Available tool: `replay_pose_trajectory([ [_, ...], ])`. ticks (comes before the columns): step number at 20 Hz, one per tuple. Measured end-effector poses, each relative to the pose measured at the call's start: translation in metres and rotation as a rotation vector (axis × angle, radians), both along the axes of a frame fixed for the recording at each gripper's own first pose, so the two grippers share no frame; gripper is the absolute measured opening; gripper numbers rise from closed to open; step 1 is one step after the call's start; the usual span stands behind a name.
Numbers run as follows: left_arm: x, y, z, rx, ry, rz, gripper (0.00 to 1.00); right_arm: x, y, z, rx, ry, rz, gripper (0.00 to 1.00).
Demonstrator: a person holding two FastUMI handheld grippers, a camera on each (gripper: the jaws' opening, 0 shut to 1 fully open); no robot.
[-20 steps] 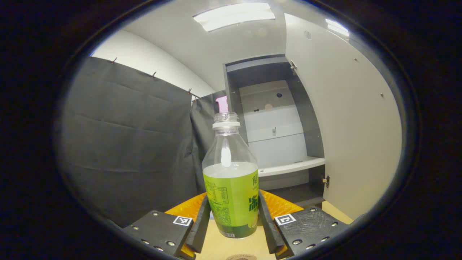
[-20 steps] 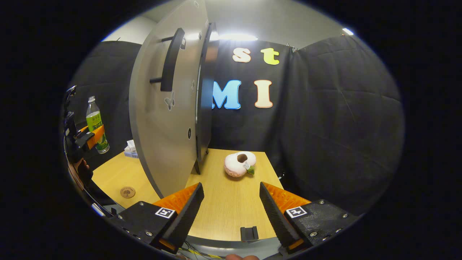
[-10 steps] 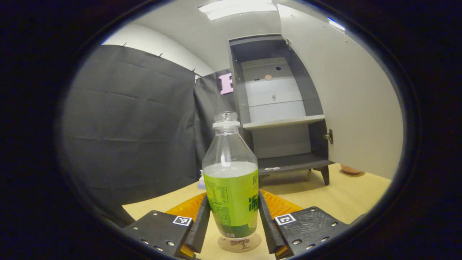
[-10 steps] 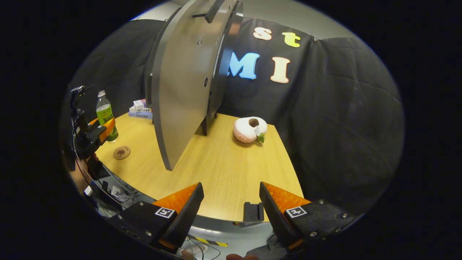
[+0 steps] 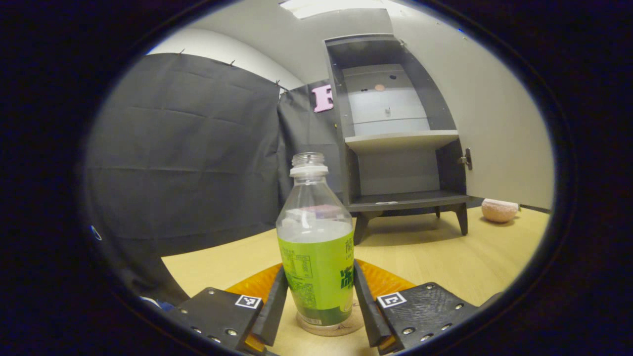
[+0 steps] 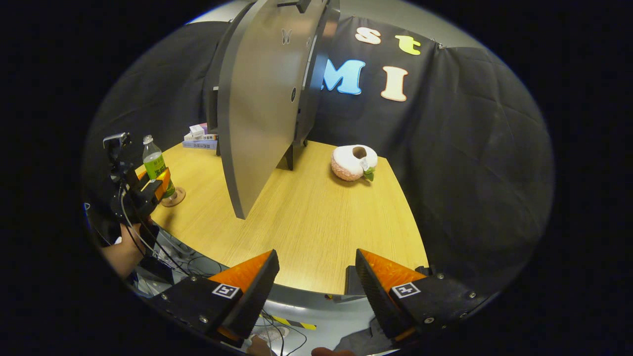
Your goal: Open the cabinet door with the right hand, grasp the bottle in the cabinet with the left hand and place it on the coaster, then close the cabinet door with the right hand.
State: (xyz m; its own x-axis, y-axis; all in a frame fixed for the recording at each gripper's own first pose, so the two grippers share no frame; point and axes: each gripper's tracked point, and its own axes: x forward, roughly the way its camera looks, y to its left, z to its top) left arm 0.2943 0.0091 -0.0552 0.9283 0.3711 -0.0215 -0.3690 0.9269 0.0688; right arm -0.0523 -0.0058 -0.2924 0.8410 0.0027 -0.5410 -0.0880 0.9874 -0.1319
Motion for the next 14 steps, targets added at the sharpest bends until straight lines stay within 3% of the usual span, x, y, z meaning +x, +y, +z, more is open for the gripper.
replay_pose_trajectory([
  [3, 0.002, -0.002, 0.001, 0.008, 0.005, 0.001, 0.74, 0.0, 0.005, -0.008, -0.018, 0.023, 0.024, 0.95],
  [5, 0.002, 0.003, 0.004, 0.002, -0.013, 0.009, 0.68, -0.001, 0.009, -0.01, -0.001, 0.022, 0.027, 0.96],
  [6, 0.004, 0.005, 0.009, 0.001, -0.025, 0.013, 0.84, -0.001, 0.01, -0.01, 0.005, 0.026, 0.028, 0.95],
  [7, 0.004, 0.007, 0.01, 0.003, -0.032, 0.017, 0.86, 0.001, 0.012, -0.013, 0.01, 0.029, 0.03, 0.96],
  [8, 0.005, 0.009, 0.013, 0.004, -0.034, 0.02, 0.82, 0.002, 0.013, -0.014, 0.013, 0.034, 0.032, 0.96],
  [14, 0.012, 0.005, 0.04, 0.001, -0.057, -0.023, 0.86, 0.002, 0.017, -0.012, 0.067, 0.033, 0.011, 0.96],
])
